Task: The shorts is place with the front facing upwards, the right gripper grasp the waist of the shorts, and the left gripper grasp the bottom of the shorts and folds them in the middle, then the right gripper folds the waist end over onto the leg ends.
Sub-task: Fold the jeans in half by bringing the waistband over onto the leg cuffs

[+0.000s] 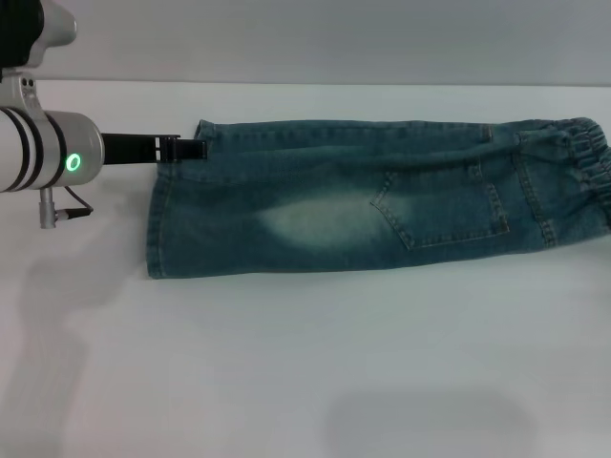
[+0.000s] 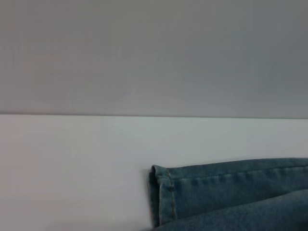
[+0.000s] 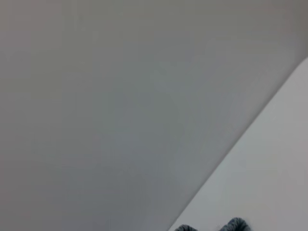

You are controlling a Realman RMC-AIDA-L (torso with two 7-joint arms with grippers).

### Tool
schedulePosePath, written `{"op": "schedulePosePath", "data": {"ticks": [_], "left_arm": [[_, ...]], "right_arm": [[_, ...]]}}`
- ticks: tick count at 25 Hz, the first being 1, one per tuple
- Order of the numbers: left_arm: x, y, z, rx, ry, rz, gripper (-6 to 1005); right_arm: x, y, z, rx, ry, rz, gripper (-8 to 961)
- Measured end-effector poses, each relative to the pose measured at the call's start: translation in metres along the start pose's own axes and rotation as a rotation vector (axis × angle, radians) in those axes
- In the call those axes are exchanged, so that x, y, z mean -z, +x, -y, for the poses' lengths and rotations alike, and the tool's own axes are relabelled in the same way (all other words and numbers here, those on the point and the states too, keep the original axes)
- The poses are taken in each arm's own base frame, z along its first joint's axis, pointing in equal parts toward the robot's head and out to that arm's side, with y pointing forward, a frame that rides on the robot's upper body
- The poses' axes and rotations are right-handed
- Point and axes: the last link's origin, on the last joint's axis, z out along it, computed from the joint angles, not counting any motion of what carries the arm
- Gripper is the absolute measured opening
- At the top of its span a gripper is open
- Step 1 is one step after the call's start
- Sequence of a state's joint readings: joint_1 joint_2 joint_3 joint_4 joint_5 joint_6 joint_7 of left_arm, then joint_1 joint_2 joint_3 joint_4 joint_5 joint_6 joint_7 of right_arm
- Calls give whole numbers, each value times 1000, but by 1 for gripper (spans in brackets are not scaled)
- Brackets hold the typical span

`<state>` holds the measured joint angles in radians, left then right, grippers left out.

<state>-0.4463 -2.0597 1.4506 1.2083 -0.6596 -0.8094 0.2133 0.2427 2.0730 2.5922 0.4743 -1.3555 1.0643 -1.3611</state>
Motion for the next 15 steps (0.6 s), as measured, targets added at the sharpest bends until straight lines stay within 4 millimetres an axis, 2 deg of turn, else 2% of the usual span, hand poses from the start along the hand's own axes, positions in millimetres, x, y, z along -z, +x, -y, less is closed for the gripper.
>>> {"op": "schedulePosePath", "data": {"ticks": [15], "left_arm": [[-1,3,-6,-33,-12,-1,829]], "right_arm": [[-8,18,5,-53,44,-33,833]]}}
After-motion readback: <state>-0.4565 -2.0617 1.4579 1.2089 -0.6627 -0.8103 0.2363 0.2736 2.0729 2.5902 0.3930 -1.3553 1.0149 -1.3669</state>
